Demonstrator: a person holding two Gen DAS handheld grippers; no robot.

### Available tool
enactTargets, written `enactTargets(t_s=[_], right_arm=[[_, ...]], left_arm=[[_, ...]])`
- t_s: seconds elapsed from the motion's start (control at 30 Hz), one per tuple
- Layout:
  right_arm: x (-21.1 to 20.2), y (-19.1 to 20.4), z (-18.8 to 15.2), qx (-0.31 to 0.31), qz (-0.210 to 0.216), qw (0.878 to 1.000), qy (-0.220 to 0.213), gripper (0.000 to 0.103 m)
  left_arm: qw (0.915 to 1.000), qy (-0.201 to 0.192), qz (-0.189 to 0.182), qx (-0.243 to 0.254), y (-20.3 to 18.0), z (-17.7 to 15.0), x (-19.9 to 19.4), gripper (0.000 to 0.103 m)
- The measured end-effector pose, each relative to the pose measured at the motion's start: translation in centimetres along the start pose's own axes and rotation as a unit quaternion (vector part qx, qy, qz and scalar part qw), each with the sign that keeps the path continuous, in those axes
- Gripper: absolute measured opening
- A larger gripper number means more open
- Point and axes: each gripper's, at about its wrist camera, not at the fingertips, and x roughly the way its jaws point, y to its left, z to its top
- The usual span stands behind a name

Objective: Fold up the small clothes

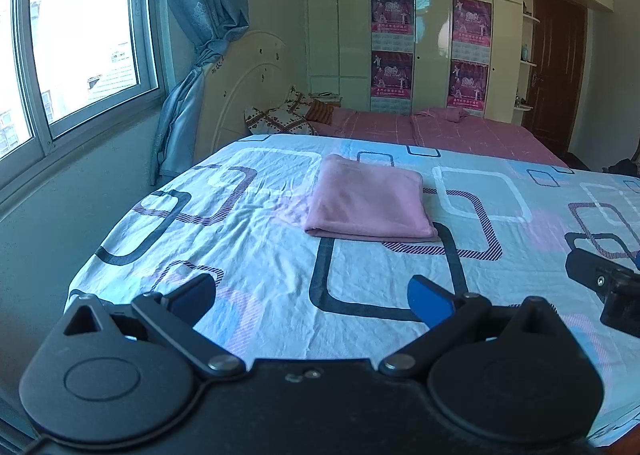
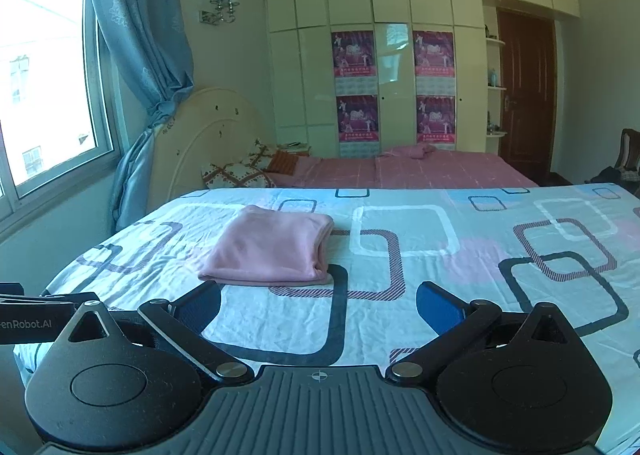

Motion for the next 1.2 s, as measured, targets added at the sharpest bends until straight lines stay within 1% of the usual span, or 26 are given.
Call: enactTargets(t_s=[0.23, 0.77, 1.2], right_arm=[[-0.6, 0.4, -0.3, -0.014, -0.006, 1.0, -0.008, 0.103], [-0.8, 0.4, -0.6, -0.017, -0.001, 1.0, -0.006, 0.103], [-0.1, 0.9, -0.6, -0.022, 0.001, 1.0, 0.0, 0.103]], left_arm=[[1.0, -0.009, 0.0, 0.003, 0.0, -0.3, -0.9, 0.102], [0.9999, -0.011, -0.002, 0.006, -0.1, -0.4, -1.5, 0.102], [1.0, -0.007, -0.001, 0.003, 0.0, -0.2, -1.0, 0.102]])
